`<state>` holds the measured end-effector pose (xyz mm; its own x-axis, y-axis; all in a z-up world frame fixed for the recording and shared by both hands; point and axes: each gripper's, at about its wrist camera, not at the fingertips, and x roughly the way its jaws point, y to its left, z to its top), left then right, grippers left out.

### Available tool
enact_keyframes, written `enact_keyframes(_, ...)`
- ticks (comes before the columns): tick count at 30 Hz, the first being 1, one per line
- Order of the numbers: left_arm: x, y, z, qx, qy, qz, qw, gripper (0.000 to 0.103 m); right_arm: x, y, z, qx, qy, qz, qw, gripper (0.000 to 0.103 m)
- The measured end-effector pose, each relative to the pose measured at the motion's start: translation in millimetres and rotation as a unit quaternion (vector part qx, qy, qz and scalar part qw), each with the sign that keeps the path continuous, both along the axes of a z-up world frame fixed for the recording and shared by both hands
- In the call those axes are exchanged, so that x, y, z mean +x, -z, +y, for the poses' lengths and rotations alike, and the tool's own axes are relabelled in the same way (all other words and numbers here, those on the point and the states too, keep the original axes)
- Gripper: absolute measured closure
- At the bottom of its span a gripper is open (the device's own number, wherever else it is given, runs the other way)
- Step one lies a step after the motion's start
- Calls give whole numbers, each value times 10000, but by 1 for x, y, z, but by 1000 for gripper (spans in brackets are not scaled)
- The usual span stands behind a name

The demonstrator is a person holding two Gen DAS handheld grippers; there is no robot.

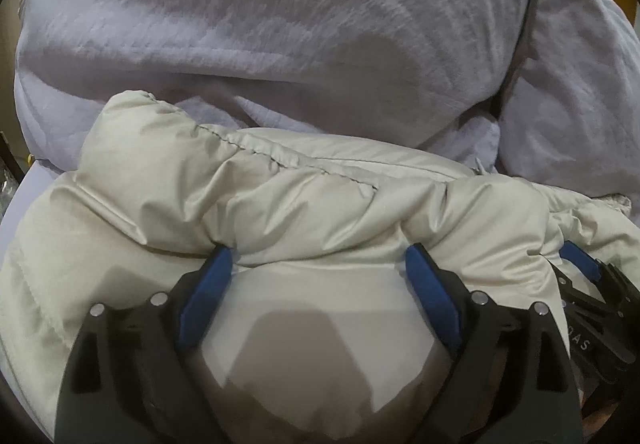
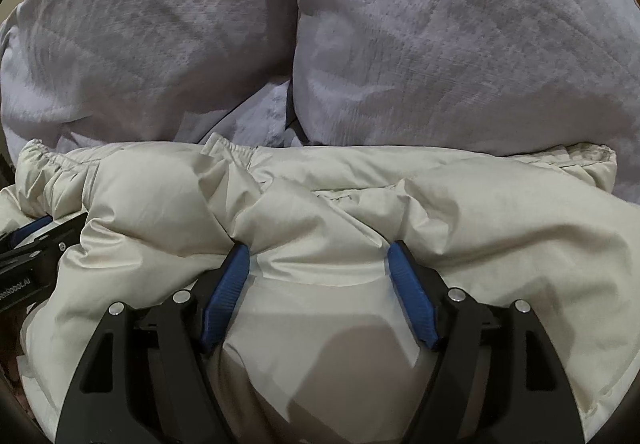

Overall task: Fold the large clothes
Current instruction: 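Lower the folded hem onto the jacket and open both grippers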

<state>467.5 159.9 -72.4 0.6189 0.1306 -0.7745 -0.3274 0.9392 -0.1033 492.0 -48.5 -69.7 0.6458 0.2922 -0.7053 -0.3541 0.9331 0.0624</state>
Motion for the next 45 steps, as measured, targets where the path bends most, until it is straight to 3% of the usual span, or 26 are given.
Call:
enact_keyframes(4,6,3,-2,24,-21,109,9999,12,3,-2,0,-47,14,85,10000,28)
enact_keyframes(8,-3,-8,-1,5,-10,176,9998,12,-8,-24,-6,109,99,198,9997,28)
enact_keyframes(12,-15,-27,7,79,-82,-14,9999,12,-17,-54,1,548,-78,-19,9985,28)
enact_keyframes(16,-13,-40,19,233,-283,-187,9992,12,-21,-65,23,597,-377,-133,9974,28)
enact_keyframes(22,2,-33,34,425,-511,-75,9978,12,-27,-45,50,261,-544,-26,9982,28)
enact_keyframes(31,17,-12,37,394,-565,-58,9976,10,-4,-22,69,186,-576,165,9980,27)
enact_keyframes(35,-9,-11,50,347,-593,-70,9976,8,1,-15,76,199,-577,219,9979,25)
enact_keyframes(45,-2,6,54,371,-605,35,9975,5,10,-1,69,280,-559,323,9975,20)
